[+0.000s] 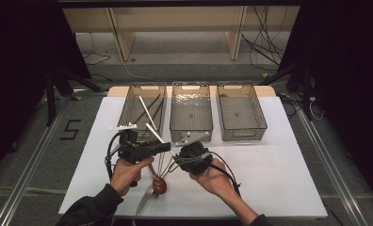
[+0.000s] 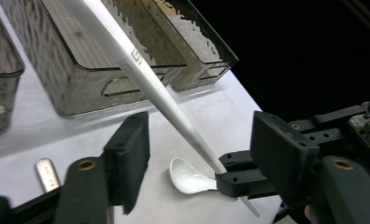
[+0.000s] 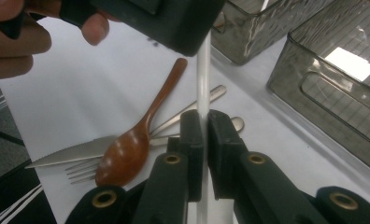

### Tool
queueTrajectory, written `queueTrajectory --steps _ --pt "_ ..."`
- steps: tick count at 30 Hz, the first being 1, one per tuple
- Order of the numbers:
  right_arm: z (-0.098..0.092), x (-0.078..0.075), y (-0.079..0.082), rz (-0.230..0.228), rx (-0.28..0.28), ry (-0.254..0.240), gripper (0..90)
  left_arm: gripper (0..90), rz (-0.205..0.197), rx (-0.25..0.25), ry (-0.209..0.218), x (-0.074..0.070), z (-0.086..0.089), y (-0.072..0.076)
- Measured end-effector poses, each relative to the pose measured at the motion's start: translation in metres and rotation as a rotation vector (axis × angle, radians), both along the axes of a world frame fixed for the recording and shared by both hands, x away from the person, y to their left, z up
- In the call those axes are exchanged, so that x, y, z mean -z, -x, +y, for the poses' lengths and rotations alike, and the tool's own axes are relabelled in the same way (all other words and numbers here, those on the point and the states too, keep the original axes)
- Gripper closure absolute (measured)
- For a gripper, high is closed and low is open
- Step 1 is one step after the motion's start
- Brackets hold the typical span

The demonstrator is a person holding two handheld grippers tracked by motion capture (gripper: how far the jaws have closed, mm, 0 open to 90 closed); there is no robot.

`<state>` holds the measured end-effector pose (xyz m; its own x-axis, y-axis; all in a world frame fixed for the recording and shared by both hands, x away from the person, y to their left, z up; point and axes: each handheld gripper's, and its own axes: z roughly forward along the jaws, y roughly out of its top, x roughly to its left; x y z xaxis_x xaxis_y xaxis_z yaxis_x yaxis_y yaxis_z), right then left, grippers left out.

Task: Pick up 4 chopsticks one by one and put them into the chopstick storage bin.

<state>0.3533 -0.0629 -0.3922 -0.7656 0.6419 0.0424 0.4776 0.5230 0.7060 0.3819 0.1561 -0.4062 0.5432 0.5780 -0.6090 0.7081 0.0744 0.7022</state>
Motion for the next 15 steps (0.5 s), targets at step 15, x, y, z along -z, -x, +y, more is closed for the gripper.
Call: queueTrajectory --steps 15 --pt "0.0005 -0.0009 0.0013 -0.022 0.003 -0.022 85.8 62.1 0.017 0.026 0.035 0.0051 -0.0054 -0.0005"
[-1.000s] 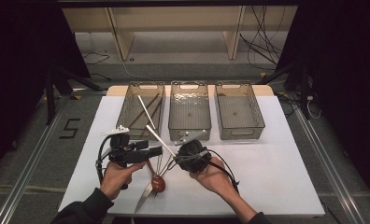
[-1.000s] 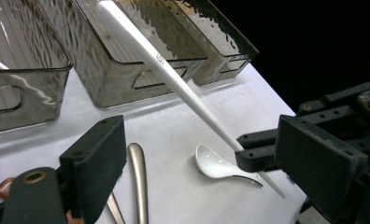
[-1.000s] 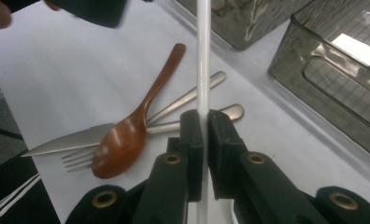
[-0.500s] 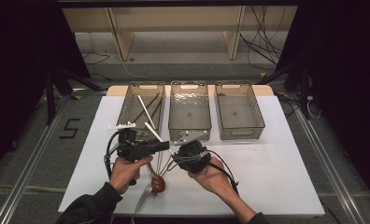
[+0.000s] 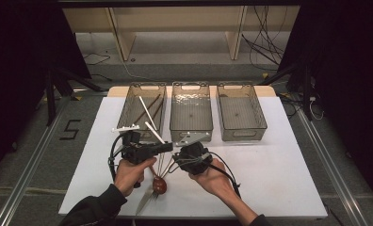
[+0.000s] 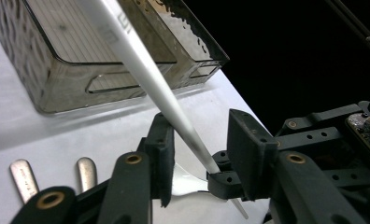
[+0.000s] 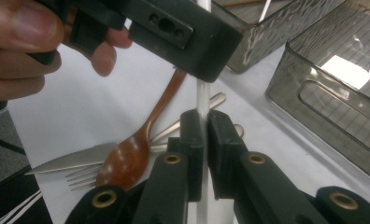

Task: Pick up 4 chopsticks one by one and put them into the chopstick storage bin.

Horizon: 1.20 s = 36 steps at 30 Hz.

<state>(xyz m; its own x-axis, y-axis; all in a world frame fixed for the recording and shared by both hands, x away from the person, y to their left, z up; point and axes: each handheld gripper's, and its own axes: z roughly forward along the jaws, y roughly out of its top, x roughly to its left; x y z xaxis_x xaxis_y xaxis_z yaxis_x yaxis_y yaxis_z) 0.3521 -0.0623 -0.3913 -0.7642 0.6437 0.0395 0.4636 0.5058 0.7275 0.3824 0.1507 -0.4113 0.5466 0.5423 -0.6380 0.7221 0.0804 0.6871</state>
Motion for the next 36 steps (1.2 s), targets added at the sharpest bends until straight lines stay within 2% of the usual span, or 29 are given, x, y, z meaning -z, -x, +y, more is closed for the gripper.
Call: queueTrajectory --steps 10,18,23,29,32,36 --pt "0.000 0.000 0.000 -0.009 0.003 -0.012 85.8 72.3 0.015 0.000 0.009 0.002 0.001 -0.001" --pt "-0.001 0.000 0.001 -0.022 -0.003 -0.034 85.6 80.6 0.024 0.027 0.066 -0.001 0.004 -0.002" --pt "-0.001 -0.001 0.002 -0.029 -0.007 -0.048 84.0 83.4 0.021 0.037 0.077 -0.005 0.006 -0.001" --pt "-0.009 -0.003 -0.001 -0.012 -0.020 -0.048 66.0 83.5 -0.009 0.017 0.046 -0.016 0.018 -0.007" --pt "-0.014 -0.002 -0.002 0.017 -0.033 -0.009 55.6 83.5 -0.021 -0.002 0.033 -0.022 0.028 -0.012" --pt "-0.022 0.000 -0.005 0.045 -0.029 0.009 44.6 83.4 -0.016 -0.026 0.030 -0.029 0.042 -0.022"
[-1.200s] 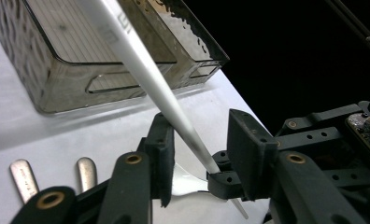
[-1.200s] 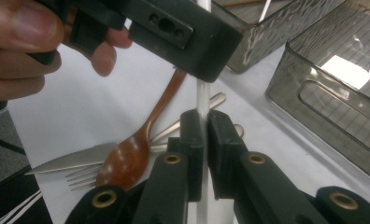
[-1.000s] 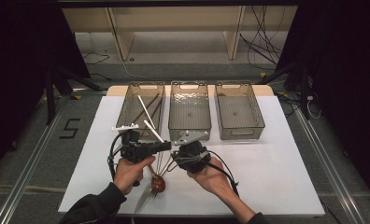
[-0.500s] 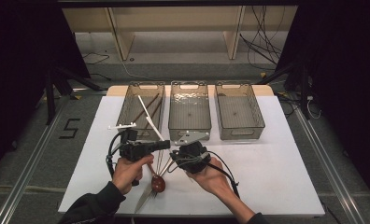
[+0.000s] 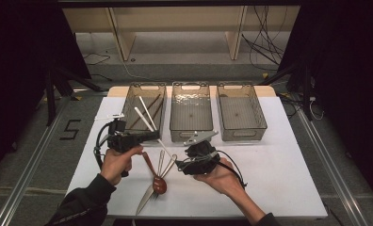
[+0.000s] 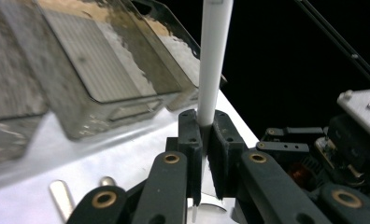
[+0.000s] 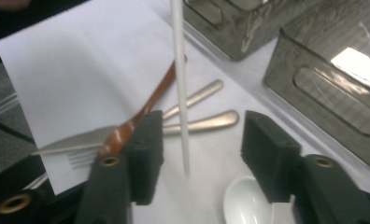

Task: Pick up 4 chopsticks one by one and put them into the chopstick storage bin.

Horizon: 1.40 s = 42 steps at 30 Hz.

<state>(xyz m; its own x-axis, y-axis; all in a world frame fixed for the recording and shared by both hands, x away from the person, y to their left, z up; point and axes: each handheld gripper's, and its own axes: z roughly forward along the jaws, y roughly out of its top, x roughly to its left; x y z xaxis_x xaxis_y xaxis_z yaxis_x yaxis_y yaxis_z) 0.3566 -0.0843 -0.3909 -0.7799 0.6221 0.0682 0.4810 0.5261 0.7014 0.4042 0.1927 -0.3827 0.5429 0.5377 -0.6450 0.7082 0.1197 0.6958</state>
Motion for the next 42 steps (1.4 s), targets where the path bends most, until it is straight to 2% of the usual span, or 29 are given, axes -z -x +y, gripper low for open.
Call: queueTrajectory --steps 5,14,19,24,31,42 --pt "-0.011 0.000 -0.002 0.017 0.012 0.008 37.0 83.4 -0.014 -0.027 -0.037 -0.009 0.013 -0.013" --pt "-0.032 0.003 0.000 0.036 0.051 0.000 34.9 83.3 -0.041 -0.100 -0.080 -0.032 0.035 -0.038" --pt "-0.038 0.004 0.005 0.038 0.045 0.004 33.1 83.2 -0.057 -0.140 -0.109 -0.043 0.044 -0.051" --pt "-0.042 0.006 0.008 0.044 0.041 0.011 32.7 83.1 -0.061 -0.177 -0.118 -0.052 0.054 -0.065" --pt "-0.042 0.007 0.011 0.046 0.030 0.014 31.4 83.0 -0.053 -0.226 -0.160 -0.053 0.061 -0.084" --pt "-0.042 0.007 0.013 0.044 0.022 0.018 28.7 82.8 -0.007 -0.275 -0.240 -0.038 0.055 -0.111"
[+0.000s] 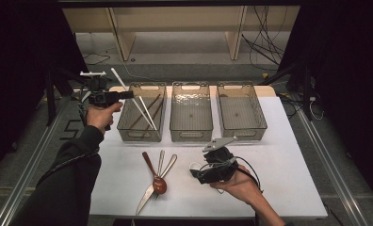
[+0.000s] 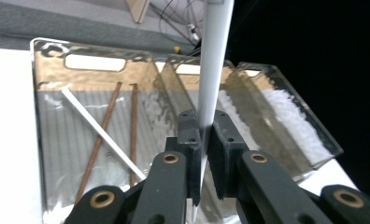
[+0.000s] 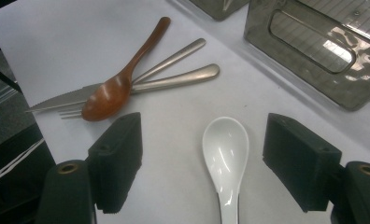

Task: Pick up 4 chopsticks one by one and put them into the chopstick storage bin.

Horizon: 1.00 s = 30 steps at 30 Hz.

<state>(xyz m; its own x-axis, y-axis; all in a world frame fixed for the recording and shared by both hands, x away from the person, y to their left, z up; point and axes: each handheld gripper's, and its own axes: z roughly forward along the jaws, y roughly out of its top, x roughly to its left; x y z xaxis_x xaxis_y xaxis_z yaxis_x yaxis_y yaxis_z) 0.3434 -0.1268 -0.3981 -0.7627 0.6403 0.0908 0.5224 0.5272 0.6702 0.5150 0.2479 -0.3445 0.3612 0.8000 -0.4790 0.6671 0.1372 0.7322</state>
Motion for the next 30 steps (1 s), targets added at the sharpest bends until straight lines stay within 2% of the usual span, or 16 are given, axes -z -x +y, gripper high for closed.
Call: queueTrajectory --steps 10,14,30 --pt "0.002 0.002 0.002 0.001 -0.014 0.011 28.0 82.5 0.057 -0.011 -0.013 0.015 -0.004 -0.009" --pt "0.003 0.002 0.002 0.001 -0.019 0.014 28.0 82.4 0.068 -0.002 -0.033 0.019 -0.006 -0.010" --pt "0.004 0.001 0.003 0.003 -0.022 -0.001 26.9 81.9 0.123 0.020 -0.040 0.034 -0.019 -0.016"
